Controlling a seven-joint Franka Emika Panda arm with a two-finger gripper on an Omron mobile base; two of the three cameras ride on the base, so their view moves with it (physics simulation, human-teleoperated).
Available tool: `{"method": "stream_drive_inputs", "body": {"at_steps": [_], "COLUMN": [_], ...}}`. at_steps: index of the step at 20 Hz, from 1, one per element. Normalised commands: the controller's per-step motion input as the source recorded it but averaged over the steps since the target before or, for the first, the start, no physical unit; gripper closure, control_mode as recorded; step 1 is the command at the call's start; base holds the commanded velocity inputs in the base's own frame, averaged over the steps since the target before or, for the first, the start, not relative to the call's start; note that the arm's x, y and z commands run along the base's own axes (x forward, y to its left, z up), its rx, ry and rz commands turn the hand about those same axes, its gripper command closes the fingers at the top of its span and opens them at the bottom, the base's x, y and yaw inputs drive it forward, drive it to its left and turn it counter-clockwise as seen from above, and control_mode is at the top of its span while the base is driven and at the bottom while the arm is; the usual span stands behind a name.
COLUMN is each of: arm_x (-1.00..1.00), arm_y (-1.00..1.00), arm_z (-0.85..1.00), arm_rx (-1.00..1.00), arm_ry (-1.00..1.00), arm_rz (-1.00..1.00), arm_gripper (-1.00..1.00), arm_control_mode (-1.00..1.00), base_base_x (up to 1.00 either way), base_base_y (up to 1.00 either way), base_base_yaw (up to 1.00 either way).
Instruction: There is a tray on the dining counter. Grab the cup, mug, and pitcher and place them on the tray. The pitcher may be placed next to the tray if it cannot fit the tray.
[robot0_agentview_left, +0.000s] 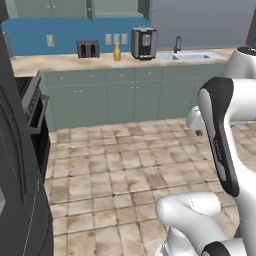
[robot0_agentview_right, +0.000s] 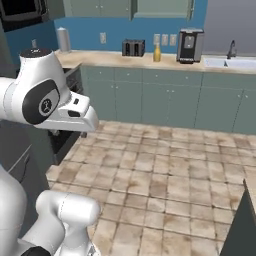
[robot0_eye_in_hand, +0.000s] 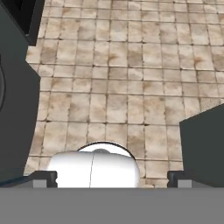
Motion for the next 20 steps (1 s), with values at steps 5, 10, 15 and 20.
{"method": "stream_drive_inputs", "body": {"at_steps": [5,10,15,20], "arm_x": [0.00,0.00,0.00,0.00], "arm_y": [0.00,0.00,0.00,0.00], "arm_z": [0.00,0.00,0.00,0.00], "arm_rx": [0.00,0.00,0.00,0.00], "arm_ry": [0.00,0.00,0.00,0.00], "arm_rz": [0.00,0.00,0.00,0.00], "arm_gripper": [-1.00,-1.00,-1.00,-1.00], "arm_control_mode": [1.00,1.00,1.00,1.00], "base_base_x": [0.98,0.96,0.89,0.84], "base_base_y": [0.00,0.00,0.00,0.00], "base_base_yaw": [0.00,0.00,0.01,0.01]}}
